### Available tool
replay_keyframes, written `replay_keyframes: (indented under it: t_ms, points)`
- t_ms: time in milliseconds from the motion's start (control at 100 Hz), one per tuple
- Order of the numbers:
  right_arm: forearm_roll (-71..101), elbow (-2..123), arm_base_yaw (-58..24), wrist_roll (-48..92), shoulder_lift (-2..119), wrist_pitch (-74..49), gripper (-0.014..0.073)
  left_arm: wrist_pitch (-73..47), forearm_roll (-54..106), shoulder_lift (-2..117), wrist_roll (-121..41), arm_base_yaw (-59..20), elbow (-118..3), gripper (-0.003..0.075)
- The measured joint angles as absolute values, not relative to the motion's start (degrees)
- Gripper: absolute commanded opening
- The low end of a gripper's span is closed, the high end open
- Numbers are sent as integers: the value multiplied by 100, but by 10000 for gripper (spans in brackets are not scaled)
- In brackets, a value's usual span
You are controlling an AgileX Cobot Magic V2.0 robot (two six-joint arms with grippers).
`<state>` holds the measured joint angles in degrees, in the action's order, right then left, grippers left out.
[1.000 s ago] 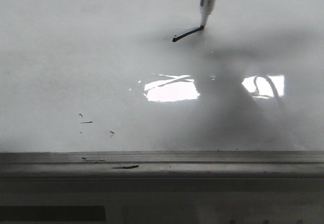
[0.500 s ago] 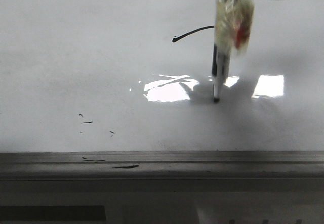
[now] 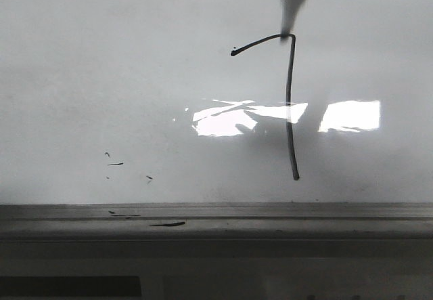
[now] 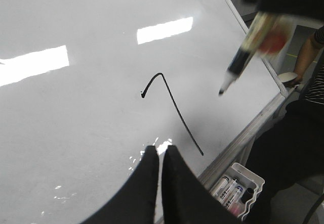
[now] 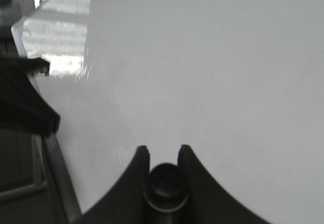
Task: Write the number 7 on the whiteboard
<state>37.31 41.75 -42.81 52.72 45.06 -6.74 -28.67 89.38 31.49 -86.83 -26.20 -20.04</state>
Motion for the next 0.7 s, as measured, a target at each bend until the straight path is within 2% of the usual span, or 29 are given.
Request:
replay_keyframes:
  t_ms: [40, 140, 210, 440, 700]
  points:
    - [3654, 4292, -4281, 5283, 4396, -714, -64, -2867, 8938, 3149, -8683, -2620, -2004, 75]
    - [3556, 4401, -4281, 5282, 4259, -802, -64, -2957, 8927, 3175, -8683, -2620, -2004, 244]
    - [3506, 4404, -4281, 5282, 4280, -1097, -64, -3093, 8898, 3275, -8683, -2620, -2066, 318]
    - [3506, 4404, -4281, 5282, 4755, -2118, -64, -4072, 8863, 3986, -9349, -2620, -2364, 338]
    - [3703, 4404, -4569, 5284, 4956, -2082, -64, -5053, 9255, 4885, -11083, -2620, -2470, 337]
